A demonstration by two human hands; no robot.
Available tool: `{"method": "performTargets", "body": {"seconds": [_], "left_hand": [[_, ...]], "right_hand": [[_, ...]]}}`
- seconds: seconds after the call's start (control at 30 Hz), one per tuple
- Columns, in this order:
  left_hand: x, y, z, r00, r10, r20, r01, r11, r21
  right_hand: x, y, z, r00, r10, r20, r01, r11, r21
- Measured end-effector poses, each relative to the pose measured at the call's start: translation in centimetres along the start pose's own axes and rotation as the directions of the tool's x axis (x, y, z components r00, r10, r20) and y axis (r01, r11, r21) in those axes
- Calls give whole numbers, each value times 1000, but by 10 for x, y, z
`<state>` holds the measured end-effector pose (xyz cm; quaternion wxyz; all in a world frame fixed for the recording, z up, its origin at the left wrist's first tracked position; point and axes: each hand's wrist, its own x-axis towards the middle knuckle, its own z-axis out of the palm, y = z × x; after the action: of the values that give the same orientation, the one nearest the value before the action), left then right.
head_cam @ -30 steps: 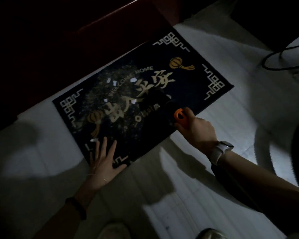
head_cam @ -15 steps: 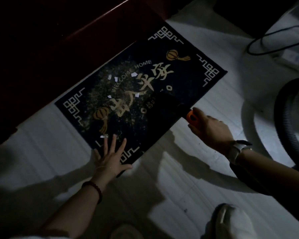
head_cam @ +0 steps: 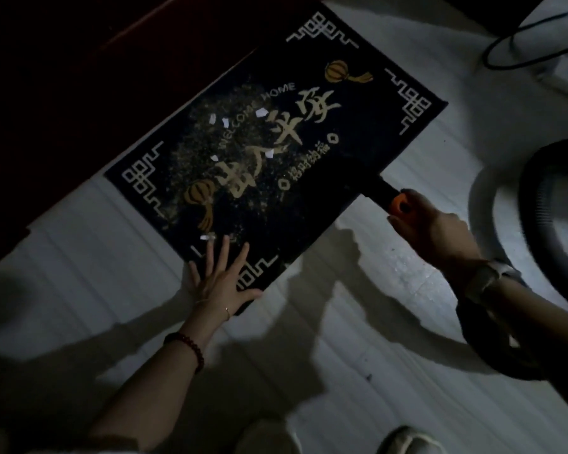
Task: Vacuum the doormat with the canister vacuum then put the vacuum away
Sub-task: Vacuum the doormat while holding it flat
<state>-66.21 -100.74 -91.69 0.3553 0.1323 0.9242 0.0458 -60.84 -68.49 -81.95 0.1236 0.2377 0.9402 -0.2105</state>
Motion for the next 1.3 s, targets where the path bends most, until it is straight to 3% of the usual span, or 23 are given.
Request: {"method": "performTargets", "body": {"seconds": [0.07,0.2,0.43,0.53,0.6,0.7,0.83,0.97,1.13,1.3], "left_hand": [[0,-1,2,999,-30,-44,29,999,-24],[-11,4,12,972,-178,-154,167,983,-79],[-22,6,19,978,-133,-163,126,991,-52],[-22,7,19,978,-115,-175,109,993,-45],[-21,3,16,985,-89,-149,84,996,-44],[-21,-9,9,989,-65,-132,40,983,-179],[-23,-21,13,975,-34,-218,8,993,-119],[-24,-19,16,959,-172,-227,143,980,-138],[-25,-24,16,974,-146,-175,108,972,-209],[-29,-32,21,953,-228,-197,202,969,-145]], "right_hand": [[-6,-12,13,995,-88,36,87,996,37],[-65,-31,50,908,-310,280,331,943,-30],[-85,-14,66,895,-420,152,445,864,-235],[-93,-13,78,881,-466,79,466,830,-306],[-92,-13,75,878,-472,77,475,841,-261],[-75,-17,56,913,-390,119,405,901,-156],[-73,-24,41,942,-325,84,335,913,-232],[-112,-29,74,860,-481,174,508,839,-193],[-108,-27,75,857,-493,150,515,813,-273],[-97,-45,67,796,-528,296,577,809,-109]]}}
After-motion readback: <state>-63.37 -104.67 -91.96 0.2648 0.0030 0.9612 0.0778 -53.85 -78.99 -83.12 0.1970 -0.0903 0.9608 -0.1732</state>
